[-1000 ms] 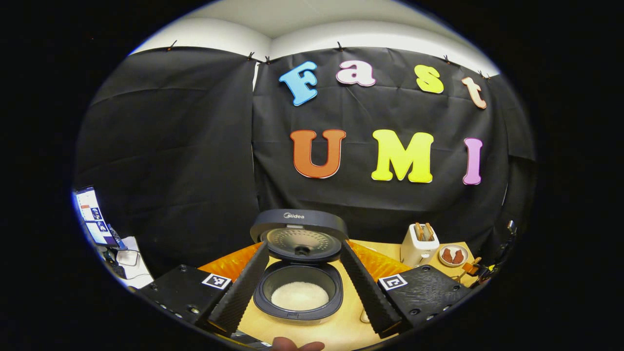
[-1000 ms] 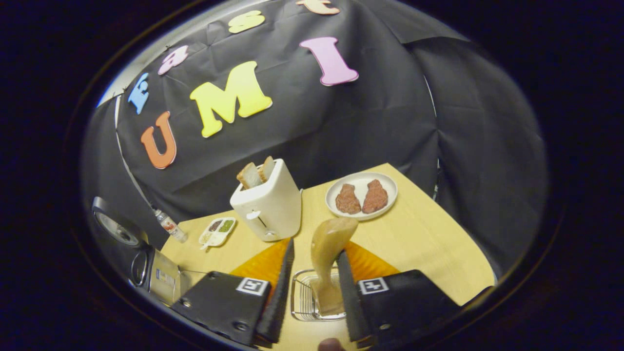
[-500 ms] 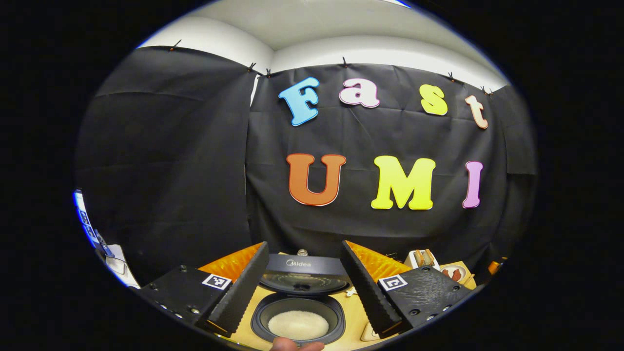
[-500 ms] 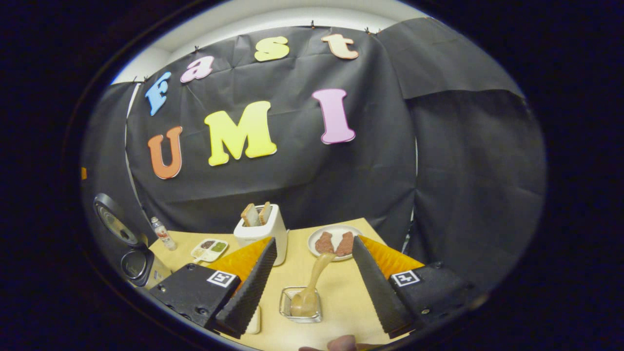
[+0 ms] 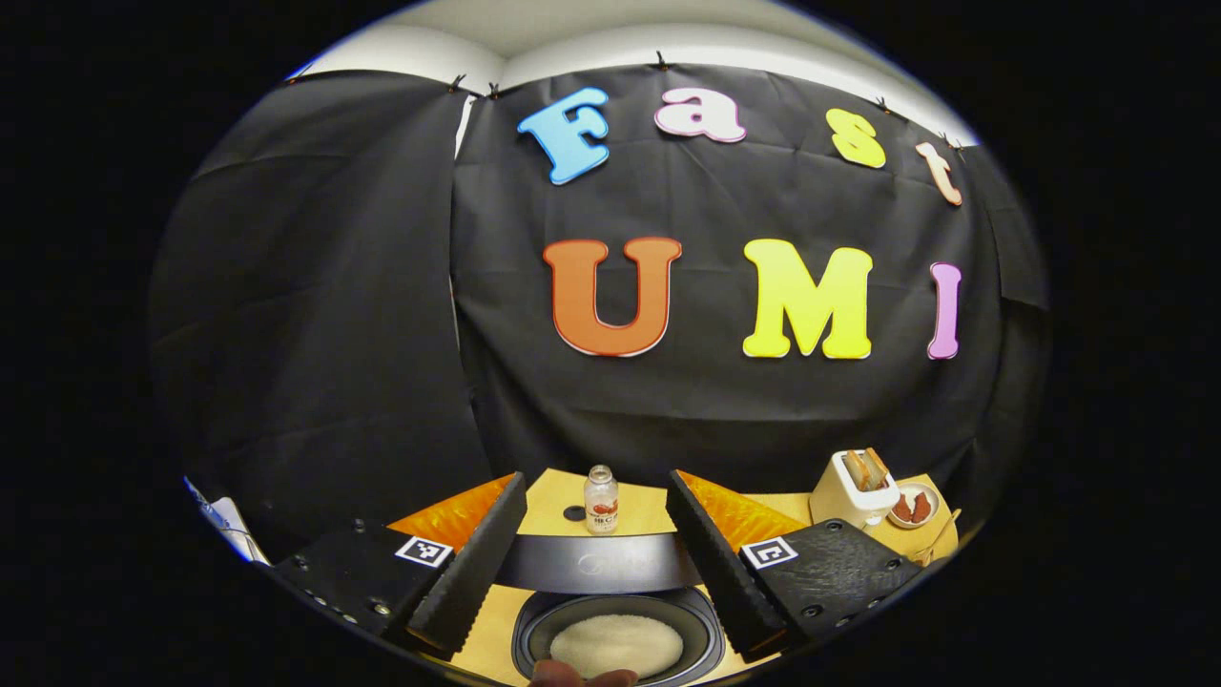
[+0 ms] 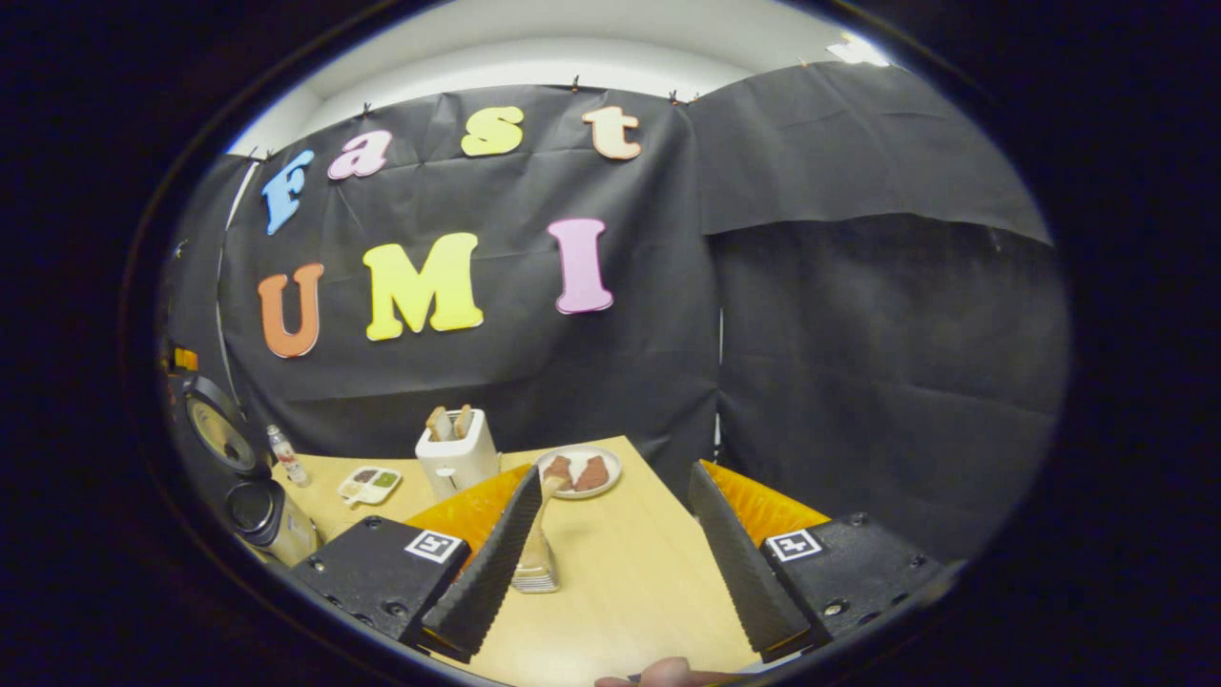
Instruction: Close the left gripper, press the button to open the rice cooker; take a wooden spoon from the chopstick holder with the right hand, scoop a spoonful of rice and pour it into the rice cooker, then put the wooden spoon back into the chopstick holder.
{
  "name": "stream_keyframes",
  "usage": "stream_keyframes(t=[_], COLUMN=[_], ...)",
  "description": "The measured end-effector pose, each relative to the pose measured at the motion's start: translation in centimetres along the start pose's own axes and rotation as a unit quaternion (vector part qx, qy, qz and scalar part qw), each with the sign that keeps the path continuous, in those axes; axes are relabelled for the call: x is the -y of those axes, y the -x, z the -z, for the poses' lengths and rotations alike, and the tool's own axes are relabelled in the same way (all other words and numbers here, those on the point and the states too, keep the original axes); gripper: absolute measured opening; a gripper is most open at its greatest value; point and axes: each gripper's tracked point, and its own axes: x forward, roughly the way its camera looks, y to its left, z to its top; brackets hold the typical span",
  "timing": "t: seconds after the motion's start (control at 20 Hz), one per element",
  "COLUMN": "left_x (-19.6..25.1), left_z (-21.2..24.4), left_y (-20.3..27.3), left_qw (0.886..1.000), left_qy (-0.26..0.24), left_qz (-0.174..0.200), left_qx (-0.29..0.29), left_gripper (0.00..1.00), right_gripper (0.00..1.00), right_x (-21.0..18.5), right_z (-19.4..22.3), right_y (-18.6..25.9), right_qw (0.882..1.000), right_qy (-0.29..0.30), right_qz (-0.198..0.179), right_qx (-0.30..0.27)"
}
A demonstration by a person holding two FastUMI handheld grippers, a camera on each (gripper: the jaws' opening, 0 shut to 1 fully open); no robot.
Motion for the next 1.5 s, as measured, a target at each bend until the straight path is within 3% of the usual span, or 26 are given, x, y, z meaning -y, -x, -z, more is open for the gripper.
stream_keyframes(t=[0.25, 0.65, 1.1, 1.5], left_x=[0.3, 1.6, 1.9, 1.7], left_z=[2.1, 10.2, 18.9, 22.4], left_y=[0.9, 6.6, 9.6, 10.2], left_qw=[0.998, 0.986, 0.968, 0.959], left_qy=[0.017, 0.008, 0.012, 0.012], left_qz=[0.01, 0.032, 0.022, 0.0], left_qx=[-0.058, -0.165, -0.248, -0.284], left_gripper=[0.96, 0.97, 0.98, 0.98], right_gripper=[1.0, 1.0, 1.0, 1.0], right_x=[-0.3, -6.0, -7.5, -7.8], right_z=[-0.3, 0.3, 1.9, 2.0], right_y=[1.6, 0.9, 0.0, -1.9], right_qw=[1.0, 0.998, 0.995, 0.994], right_qy=[-0.001, 0.018, 0.032, 0.014], right_qz=[0.006, -0.066, -0.095, -0.107], right_qx=[0.003, -0.012, -0.027, -0.027])
